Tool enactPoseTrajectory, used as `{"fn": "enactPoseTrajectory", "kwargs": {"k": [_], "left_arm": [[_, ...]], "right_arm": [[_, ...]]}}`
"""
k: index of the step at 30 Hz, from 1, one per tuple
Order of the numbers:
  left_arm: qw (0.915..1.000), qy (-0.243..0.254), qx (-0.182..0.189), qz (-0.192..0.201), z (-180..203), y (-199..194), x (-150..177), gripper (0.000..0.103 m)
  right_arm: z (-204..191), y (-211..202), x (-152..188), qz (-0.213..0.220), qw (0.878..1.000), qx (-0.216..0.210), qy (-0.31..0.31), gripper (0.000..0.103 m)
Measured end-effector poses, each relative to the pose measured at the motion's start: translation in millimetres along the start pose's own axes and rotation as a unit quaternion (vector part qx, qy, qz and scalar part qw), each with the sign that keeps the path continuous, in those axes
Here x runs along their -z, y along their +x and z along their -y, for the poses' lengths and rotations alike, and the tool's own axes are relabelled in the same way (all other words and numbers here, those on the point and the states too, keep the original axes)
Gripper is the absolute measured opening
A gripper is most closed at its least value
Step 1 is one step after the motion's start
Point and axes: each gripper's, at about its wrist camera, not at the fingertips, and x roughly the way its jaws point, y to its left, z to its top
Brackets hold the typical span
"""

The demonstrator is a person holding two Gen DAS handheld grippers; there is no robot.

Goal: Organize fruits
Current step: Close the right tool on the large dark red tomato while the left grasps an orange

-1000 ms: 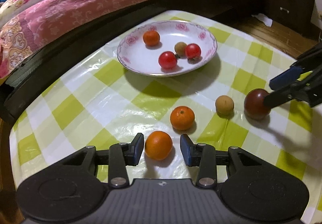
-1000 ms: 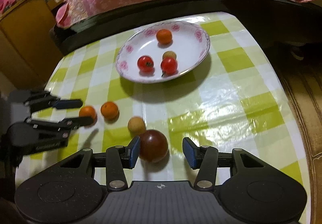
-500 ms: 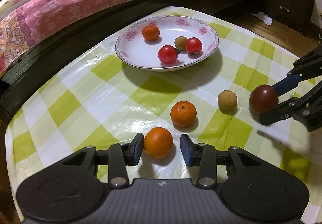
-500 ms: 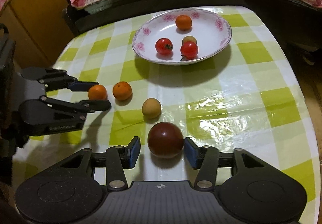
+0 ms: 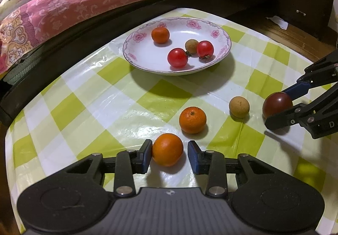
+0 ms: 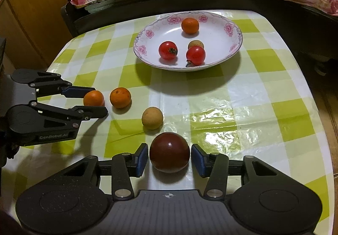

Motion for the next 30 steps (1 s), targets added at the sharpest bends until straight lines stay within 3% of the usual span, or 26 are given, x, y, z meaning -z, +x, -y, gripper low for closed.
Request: {"fn": "enactPoseTrajectory", "kwargs": {"k": [15, 21, 30], "left_arm": [[1.0000, -0.004, -0.003, -0.006, 0, 1, -1, 0.044], [0.9999, 0.003, -0.008, -0.008, 3, 0, -3, 0.041], [0.9998, 0.010, -0.016, -0.011, 8, 0, -4, 0.039]], "right_arm": [[-2, 0, 0, -0.001, 1.000, 0.006, -0.009, 0.043], [-6, 1, 0, -0.004, 1.000, 0.019, -0.017, 0.034], [-13, 2, -2, -0.006, 0.999, 0.033, -0.036, 0.035]]}}
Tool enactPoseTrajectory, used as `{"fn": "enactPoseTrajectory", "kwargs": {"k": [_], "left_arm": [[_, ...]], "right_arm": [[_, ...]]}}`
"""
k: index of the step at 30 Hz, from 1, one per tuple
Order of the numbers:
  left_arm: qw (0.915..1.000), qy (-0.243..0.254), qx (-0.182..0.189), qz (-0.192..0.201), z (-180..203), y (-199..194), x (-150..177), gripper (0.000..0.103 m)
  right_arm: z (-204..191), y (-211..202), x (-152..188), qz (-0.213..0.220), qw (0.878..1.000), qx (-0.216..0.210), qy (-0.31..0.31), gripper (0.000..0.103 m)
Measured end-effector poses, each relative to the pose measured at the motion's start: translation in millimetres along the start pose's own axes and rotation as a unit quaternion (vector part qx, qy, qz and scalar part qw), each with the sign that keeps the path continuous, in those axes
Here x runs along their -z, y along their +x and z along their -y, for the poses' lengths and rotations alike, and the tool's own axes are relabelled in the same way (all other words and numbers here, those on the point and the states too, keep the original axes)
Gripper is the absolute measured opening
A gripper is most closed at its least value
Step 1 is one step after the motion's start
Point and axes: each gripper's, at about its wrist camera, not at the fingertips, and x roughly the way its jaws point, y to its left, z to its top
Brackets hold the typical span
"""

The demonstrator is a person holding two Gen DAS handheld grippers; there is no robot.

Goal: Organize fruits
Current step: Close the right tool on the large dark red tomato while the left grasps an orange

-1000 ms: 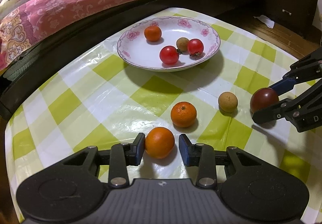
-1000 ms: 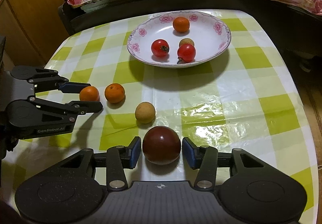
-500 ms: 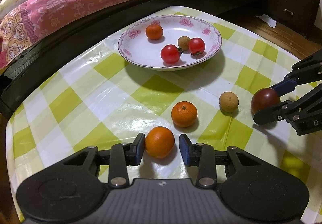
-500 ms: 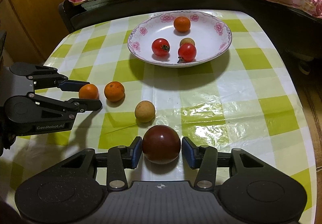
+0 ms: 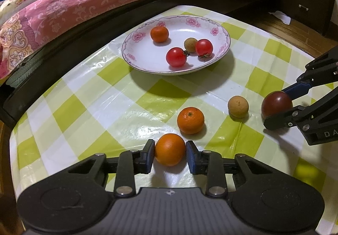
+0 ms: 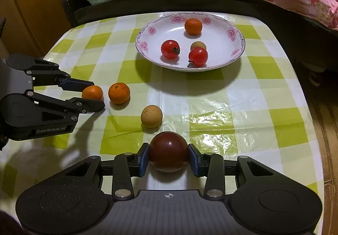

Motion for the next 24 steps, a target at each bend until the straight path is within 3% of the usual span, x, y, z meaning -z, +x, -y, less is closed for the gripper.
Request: {"fn": "enactPoseTrajectory", "kwargs": {"k": [24], "left_arm": [[0.9999, 0.012, -0.002, 0.010, 3.9, -4.7, -5.9, 0.038]], "right_arm": [[-2.4, -1.4, -2.8, 0.004, 1.000, 0.006, -0.009, 0.034]]}}
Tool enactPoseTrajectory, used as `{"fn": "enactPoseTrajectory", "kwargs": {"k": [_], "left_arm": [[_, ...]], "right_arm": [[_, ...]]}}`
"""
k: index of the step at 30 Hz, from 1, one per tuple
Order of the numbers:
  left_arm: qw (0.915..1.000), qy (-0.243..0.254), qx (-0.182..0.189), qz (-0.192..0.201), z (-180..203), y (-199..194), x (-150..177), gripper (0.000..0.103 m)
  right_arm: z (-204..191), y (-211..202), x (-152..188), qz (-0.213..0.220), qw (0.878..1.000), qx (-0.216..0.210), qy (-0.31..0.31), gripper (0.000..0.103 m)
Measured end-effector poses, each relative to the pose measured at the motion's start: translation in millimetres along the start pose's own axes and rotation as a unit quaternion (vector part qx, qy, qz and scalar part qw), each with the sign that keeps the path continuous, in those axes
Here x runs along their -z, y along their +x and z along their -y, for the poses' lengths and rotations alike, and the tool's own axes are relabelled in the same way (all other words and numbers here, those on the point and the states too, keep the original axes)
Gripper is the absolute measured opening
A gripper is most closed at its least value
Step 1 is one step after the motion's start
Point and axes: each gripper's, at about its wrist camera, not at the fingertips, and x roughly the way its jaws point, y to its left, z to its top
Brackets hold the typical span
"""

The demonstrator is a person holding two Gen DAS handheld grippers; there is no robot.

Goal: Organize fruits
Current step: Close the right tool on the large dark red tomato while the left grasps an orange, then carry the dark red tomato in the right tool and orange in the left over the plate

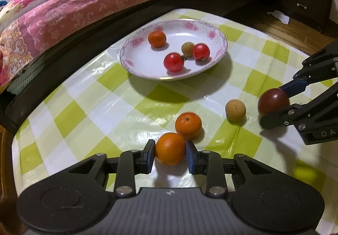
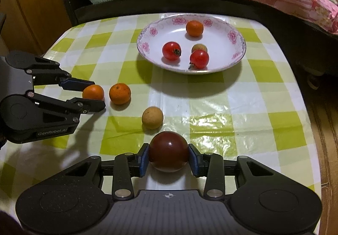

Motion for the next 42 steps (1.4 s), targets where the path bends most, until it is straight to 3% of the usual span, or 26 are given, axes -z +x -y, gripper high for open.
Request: {"fn": "enactPoseTrajectory", "kwargs": {"k": [21, 42], "left_arm": [[0.9984, -0.014, -0.018, 0.052, -6, -5, -47, 0.038], [0.9975, -0.022, -0.025, 0.062, -13, 15, -70, 0.038]], "right_arm": [[8, -19, -44, 0.072, 0.997, 0.021, 0.013, 0.034], [18, 6, -74, 0.084, 0.995, 0.043, 0.027, 0.034]]}}
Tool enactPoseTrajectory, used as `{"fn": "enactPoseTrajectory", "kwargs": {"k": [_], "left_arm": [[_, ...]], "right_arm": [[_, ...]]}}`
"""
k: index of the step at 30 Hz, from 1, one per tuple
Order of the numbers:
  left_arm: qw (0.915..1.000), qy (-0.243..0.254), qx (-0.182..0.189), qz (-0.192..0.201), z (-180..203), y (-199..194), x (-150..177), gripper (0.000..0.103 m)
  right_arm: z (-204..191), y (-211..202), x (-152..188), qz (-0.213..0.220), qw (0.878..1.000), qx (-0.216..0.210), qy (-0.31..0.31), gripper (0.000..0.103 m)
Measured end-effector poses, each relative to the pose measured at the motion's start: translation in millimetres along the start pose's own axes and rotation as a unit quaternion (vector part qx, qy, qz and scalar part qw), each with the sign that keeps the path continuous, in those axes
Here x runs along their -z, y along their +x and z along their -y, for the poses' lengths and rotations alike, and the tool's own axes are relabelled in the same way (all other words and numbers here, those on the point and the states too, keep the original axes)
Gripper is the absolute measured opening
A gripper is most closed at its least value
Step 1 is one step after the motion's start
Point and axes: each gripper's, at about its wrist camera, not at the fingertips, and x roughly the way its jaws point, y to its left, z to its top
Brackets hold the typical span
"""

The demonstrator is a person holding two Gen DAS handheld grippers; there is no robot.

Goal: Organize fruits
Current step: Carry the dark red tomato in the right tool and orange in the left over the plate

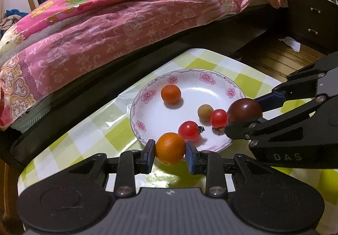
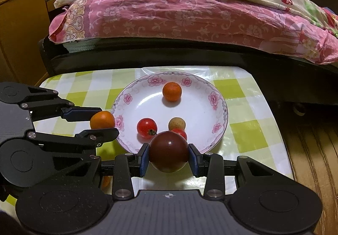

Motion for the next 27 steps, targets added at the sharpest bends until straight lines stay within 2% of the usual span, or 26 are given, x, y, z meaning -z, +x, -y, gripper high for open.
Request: {"fn": "enactPoseTrajectory", "kwargs": {"k": [27], "left_arm": [[0.9998, -0.007, 0.002, -0.018, -3, 20, -4, 0.038]], "right_arm": [[7, 18, -4, -0.014, 1.000, 0.004, 0.016, 0.034]]}}
